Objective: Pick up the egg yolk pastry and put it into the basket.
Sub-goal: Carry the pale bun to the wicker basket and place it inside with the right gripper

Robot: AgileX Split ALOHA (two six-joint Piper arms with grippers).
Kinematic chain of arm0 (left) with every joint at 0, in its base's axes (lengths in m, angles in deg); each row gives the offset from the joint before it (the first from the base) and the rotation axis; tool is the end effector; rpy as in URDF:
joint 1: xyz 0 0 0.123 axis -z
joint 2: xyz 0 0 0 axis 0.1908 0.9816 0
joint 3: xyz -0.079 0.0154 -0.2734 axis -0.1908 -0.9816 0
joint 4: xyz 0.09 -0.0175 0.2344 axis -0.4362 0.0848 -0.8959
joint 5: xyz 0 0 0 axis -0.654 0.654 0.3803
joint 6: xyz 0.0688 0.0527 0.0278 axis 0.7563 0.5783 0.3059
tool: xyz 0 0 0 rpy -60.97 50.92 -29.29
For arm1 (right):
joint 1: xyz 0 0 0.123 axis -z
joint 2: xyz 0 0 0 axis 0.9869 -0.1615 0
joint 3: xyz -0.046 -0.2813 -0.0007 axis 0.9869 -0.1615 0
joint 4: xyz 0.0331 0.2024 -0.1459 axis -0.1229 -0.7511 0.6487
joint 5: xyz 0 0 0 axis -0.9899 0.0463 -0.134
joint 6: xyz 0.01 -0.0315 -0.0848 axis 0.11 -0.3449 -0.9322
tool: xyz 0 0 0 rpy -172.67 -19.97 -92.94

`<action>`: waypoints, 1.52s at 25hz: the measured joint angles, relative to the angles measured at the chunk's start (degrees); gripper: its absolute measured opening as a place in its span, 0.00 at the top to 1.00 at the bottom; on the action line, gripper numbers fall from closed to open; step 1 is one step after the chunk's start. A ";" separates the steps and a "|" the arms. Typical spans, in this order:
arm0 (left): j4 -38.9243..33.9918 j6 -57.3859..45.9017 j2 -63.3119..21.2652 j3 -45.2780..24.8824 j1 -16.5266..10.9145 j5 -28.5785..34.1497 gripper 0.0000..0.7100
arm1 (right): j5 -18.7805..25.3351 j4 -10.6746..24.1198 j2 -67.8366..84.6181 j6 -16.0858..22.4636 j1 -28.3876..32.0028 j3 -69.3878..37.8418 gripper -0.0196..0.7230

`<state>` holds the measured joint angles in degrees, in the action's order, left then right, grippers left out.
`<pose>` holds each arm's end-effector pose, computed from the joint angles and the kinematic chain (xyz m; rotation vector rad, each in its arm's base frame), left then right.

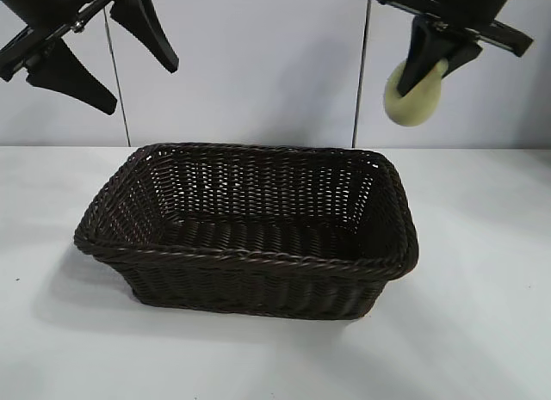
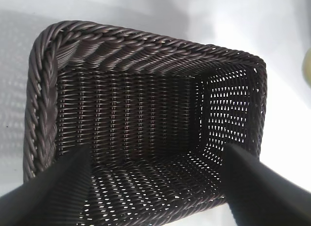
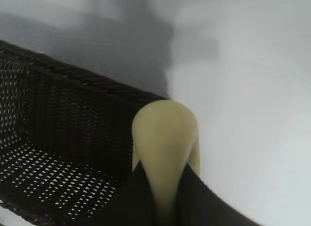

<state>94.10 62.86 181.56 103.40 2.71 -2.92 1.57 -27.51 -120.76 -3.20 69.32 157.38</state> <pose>0.3530 -0.1295 0.2810 0.0409 2.7003 -0.8225 0.4082 0.1083 0.2898 -0.3326 2.8322 0.4498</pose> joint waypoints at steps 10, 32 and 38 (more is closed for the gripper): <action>-0.01 0.00 0.00 0.00 0.00 0.40 0.24 | 0.07 0.43 -0.19 0.00 -11.81 0.00 0.92; -0.20 0.00 0.00 0.00 0.00 0.40 0.24 | 0.02 2.83 -7.26 -0.06 -14.66 0.00 0.34; -0.20 0.00 0.00 0.00 0.00 0.40 0.24 | 0.02 4.36 -4.10 -0.06 -14.32 0.00 0.25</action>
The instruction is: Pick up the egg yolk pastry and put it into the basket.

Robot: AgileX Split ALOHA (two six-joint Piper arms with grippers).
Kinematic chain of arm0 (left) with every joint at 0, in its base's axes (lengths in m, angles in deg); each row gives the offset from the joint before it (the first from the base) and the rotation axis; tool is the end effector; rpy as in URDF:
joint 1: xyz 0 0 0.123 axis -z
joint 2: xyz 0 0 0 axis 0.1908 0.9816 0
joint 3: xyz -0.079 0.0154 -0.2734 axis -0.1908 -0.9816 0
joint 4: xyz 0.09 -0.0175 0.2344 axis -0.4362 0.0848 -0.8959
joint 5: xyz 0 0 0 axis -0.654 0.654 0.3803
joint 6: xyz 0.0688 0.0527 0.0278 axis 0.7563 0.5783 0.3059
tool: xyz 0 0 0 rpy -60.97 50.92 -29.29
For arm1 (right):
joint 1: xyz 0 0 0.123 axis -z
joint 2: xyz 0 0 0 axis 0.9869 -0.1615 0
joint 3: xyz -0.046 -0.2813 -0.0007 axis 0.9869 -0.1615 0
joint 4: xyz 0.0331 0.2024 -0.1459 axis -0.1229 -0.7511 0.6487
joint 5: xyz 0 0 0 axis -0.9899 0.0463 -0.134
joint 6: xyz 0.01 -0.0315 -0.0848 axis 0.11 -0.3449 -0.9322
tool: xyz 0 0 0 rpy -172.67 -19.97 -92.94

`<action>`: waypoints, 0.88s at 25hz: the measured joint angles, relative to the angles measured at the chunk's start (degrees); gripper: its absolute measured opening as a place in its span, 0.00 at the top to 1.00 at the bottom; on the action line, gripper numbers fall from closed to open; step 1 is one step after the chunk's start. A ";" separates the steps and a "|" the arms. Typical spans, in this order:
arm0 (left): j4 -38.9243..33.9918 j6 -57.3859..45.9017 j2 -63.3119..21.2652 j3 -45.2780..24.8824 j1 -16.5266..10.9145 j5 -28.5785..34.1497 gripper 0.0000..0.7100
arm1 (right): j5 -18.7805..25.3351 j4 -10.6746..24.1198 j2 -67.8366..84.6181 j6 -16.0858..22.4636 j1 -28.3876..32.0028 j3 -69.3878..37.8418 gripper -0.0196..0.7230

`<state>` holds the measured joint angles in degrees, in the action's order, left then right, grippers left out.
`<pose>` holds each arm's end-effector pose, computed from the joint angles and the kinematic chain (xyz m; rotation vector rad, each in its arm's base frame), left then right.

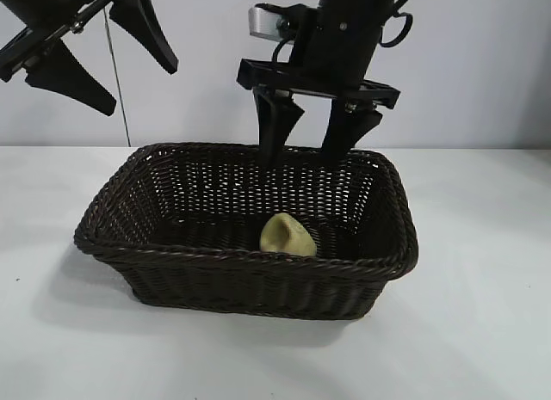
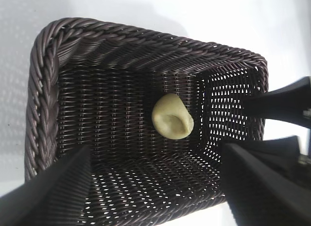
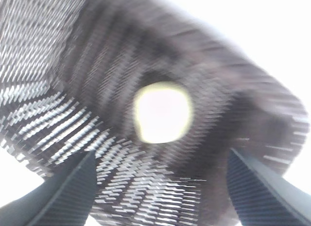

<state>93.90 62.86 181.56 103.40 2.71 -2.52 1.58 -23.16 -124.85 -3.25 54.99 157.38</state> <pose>0.3524 -0.1293 0.2807 0.0462 2.7074 -0.8201 0.3809 0.2049 0.2576 -0.7217 2.8696 0.3768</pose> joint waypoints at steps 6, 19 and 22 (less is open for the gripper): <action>0.00 0.00 0.00 0.00 0.00 0.00 0.24 | 0.00 -0.13 4.14 0.00 5.32 0.00 0.25; 0.00 0.00 0.00 0.00 0.00 0.00 0.24 | 0.16 -1.12 10.27 -0.91 17.89 -1.66 0.25; 0.00 0.00 0.00 0.00 0.00 0.00 0.24 | 0.21 -1.16 10.33 -1.09 17.89 -3.99 0.25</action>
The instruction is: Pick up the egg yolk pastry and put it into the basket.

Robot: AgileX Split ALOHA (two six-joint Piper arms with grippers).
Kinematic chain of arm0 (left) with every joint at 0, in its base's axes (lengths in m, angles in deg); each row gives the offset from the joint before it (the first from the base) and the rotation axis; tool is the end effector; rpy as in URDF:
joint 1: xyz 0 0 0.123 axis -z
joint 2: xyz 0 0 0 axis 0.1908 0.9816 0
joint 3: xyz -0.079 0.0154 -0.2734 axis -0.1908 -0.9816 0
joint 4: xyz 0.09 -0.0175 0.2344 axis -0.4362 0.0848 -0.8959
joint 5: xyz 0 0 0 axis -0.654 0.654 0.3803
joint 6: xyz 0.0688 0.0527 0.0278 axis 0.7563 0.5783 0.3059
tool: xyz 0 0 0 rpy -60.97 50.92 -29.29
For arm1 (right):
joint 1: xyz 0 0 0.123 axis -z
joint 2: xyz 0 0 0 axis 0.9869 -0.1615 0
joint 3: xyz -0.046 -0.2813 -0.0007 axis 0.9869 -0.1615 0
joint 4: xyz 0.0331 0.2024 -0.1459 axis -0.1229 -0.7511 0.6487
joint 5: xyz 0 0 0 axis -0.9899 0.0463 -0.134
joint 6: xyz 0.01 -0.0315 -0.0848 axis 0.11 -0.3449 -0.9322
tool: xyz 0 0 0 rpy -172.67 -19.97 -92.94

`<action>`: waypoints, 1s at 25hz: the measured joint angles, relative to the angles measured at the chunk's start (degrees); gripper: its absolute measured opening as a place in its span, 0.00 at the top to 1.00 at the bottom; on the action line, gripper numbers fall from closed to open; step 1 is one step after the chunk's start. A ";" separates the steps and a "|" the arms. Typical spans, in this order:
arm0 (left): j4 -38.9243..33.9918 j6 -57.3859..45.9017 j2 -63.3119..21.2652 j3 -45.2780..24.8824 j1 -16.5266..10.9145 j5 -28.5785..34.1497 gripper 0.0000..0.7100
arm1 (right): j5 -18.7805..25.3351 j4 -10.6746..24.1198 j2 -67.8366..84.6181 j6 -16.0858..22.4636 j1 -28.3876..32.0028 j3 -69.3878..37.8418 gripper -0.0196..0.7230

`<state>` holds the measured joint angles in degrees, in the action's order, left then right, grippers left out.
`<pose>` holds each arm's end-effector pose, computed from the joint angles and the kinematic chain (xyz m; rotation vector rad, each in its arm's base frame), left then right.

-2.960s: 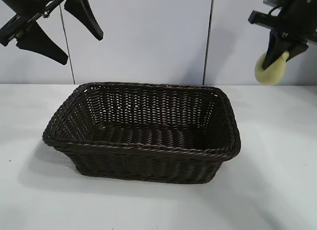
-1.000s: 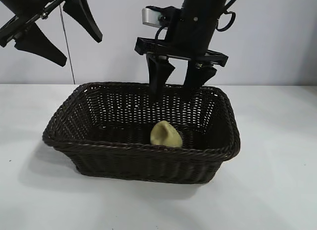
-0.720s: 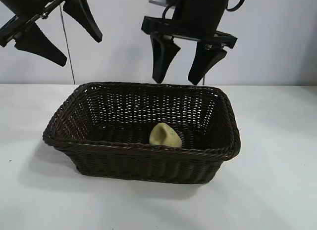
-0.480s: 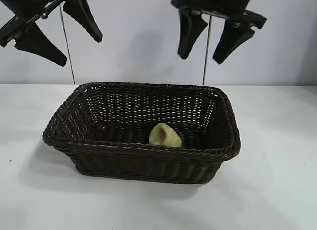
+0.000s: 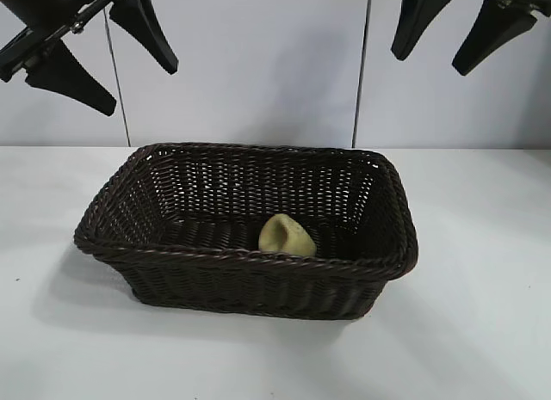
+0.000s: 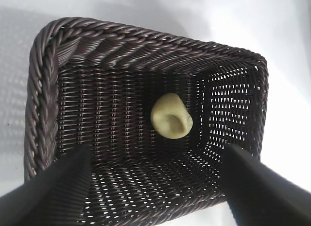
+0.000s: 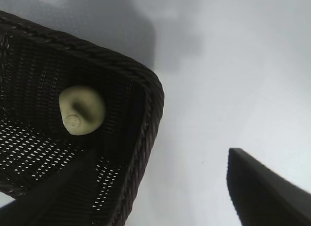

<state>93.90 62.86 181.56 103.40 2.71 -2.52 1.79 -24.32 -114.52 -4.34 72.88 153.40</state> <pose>0.3524 -0.1293 0.2807 0.0462 2.7074 -0.8201 0.3900 0.0748 0.3137 -0.2927 2.8002 0.3527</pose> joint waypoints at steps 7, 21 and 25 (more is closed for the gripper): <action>0.00 0.00 0.00 0.00 0.00 0.00 0.24 | 0.00 0.46 -0.06 -0.42 0.00 -2.66 0.25; 0.00 0.00 0.00 0.00 0.00 0.00 0.24 | -0.08 0.29 -0.06 -0.42 0.00 -2.66 0.25; 0.00 0.00 0.00 0.00 0.00 0.00 0.24 | -0.08 0.29 -0.06 -0.42 0.00 -2.66 0.25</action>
